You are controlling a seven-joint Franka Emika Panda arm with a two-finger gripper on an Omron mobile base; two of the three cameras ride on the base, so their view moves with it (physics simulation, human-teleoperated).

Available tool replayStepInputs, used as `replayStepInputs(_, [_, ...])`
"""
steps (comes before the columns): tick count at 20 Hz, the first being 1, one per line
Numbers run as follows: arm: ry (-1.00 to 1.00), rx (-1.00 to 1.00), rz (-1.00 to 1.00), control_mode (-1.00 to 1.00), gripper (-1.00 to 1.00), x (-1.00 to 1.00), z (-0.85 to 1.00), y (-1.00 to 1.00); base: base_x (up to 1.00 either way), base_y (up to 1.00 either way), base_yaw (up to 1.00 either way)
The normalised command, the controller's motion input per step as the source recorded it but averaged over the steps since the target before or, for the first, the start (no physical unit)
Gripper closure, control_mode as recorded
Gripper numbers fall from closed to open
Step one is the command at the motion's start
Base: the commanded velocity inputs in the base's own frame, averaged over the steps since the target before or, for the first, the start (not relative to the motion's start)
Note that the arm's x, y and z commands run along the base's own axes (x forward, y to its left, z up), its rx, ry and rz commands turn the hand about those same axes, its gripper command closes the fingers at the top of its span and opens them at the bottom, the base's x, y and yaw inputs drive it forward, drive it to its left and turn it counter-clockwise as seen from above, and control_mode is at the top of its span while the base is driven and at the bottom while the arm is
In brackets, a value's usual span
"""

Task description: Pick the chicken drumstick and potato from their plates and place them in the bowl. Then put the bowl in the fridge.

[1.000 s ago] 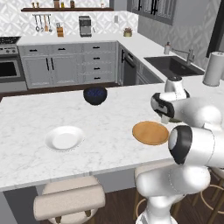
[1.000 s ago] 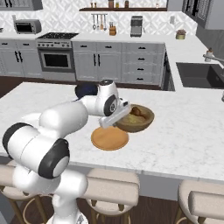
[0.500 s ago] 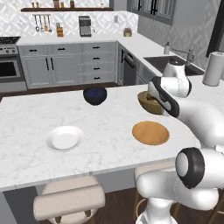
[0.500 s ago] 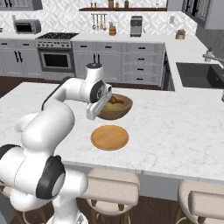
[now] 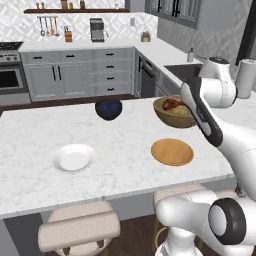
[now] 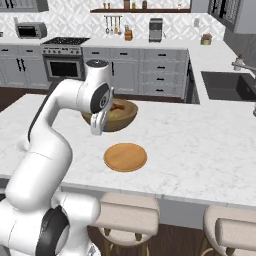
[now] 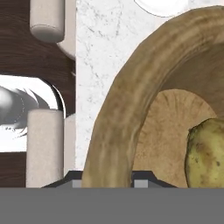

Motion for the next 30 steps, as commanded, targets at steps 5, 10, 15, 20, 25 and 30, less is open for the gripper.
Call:
replayStepInputs(5, [0.00,0.00,-0.06,-1.00,1.00,-0.37,0.29,0.32,0.00,0.00,0.00])
replayStepInputs(10, [0.00,0.00,-0.04,-1.00,1.00,-0.71,0.09,0.00,0.00,0.00,0.00])
replayStepInputs(15, [-0.01,0.00,0.00,-1.00,1.00,-0.39,0.09,-0.12,0.00,0.00,0.00])
replayStepInputs(20, [0.00,0.00,0.00,-1.00,1.00,0.00,0.09,-0.09,0.00,0.00,0.00])
replayStepInputs(25, [0.00,0.00,0.00,1.00,1.00,-0.01,0.01,-0.04,-0.05,0.00,0.00])
replayStepInputs(30, [0.00,0.00,0.00,1.00,1.00,0.00,0.00,0.00,-0.94,0.05,0.05])
